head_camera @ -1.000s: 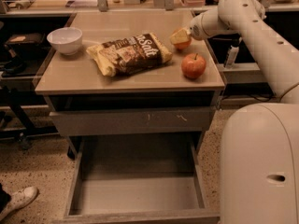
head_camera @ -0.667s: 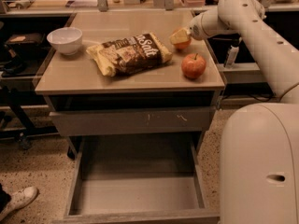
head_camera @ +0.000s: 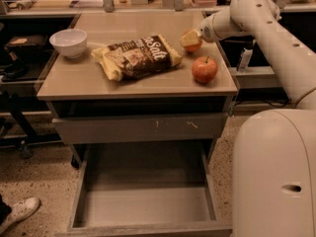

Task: Pick orange from middle drawer and place on counter

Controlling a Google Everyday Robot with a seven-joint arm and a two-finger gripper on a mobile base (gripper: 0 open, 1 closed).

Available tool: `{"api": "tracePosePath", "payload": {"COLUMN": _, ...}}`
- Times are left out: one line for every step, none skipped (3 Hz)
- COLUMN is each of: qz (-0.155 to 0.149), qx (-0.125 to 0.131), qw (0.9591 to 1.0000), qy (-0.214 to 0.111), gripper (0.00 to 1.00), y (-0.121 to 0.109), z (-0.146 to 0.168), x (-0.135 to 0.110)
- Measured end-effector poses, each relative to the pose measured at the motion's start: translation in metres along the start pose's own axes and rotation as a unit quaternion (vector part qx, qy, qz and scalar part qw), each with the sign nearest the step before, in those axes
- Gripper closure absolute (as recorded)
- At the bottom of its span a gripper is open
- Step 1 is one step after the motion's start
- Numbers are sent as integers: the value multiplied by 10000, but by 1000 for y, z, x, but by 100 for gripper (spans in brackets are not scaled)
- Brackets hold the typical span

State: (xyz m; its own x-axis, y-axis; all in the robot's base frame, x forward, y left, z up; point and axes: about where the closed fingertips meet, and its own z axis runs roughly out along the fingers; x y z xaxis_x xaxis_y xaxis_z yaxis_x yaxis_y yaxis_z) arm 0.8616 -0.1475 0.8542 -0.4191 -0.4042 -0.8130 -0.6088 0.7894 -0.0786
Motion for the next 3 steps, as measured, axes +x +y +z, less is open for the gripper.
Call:
{"api": "tracePosePath", "payload": {"qz": 0, "qx": 0, "qw": 10000, "qy": 0, "gripper": 11, "y": 0, "z": 0, "x": 0}}
{"api": "tracePosePath", "payload": {"qz": 0, "qx": -1, "qw": 10000, "qy": 1, "gripper": 0, "y": 0, "z": 0, "x": 0}}
{"api": "tracePosePath", "payload": {"qz": 0, "qx": -1, "qw": 10000, "qy": 1, "gripper": 0, "y": 0, "z": 0, "x": 0}}
